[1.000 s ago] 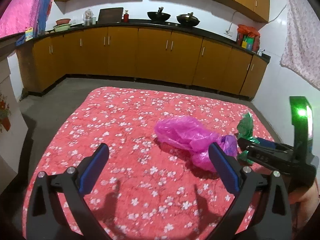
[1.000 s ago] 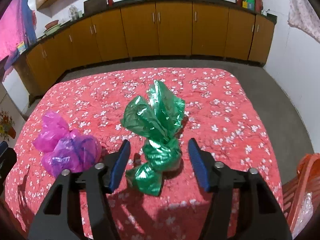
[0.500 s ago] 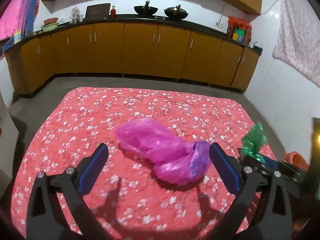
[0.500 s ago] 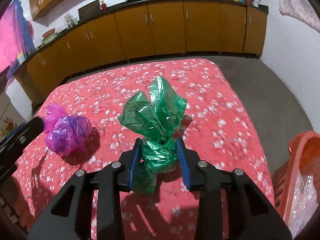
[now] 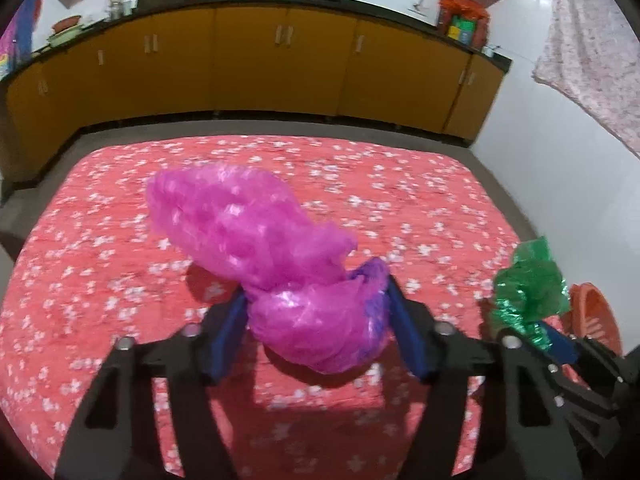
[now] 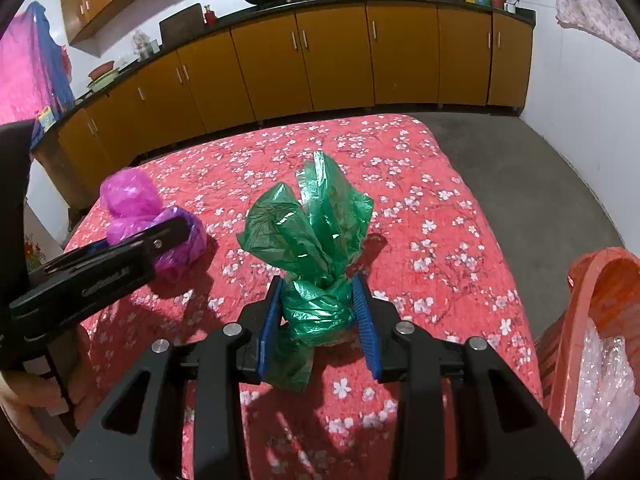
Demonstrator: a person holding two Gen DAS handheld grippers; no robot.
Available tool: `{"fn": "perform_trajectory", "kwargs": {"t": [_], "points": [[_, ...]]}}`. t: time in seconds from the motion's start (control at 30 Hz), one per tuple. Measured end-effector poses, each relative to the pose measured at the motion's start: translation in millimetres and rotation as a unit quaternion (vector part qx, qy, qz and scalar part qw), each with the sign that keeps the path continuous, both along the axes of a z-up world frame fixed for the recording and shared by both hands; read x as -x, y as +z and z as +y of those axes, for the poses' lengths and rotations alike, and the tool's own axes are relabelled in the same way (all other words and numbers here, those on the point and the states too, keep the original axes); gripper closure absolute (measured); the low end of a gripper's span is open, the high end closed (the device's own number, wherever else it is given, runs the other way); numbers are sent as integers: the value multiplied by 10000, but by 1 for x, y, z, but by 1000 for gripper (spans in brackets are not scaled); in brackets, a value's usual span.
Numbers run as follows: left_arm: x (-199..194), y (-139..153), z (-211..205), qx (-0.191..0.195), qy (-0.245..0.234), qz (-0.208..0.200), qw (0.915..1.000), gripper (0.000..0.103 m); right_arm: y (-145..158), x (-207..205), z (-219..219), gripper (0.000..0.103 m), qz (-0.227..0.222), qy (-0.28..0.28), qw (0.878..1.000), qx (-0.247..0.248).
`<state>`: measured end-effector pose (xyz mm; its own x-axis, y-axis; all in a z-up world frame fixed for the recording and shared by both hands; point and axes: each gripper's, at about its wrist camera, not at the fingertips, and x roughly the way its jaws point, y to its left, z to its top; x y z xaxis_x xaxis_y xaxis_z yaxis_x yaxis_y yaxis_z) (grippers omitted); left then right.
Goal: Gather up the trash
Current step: 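Grasp the magenta bag with the left tool while the right tool grasps the green bag, then carry the magenta and green bags over the basket and open both tools to drop them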
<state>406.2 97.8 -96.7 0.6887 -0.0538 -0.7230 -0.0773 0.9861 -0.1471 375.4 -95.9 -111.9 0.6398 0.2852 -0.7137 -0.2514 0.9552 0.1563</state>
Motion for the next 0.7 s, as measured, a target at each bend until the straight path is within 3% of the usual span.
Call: {"fn": "perform_trajectory", "kwargs": {"t": [0.17, 0.43, 0.7], "points": [[5, 1, -4, -96, -59, -97, 9999, 55, 3, 7, -5, 67, -54, -21, 10000, -6], [30, 16, -10, -209, -121, -247, 9994, 56, 22, 30, -15, 67, -293, -102, 9995, 0], [81, 54, -26, -142, -448, -552, 9974, 56, 54, 78, -41, 67, -721, -309, 9969, 47]]}}
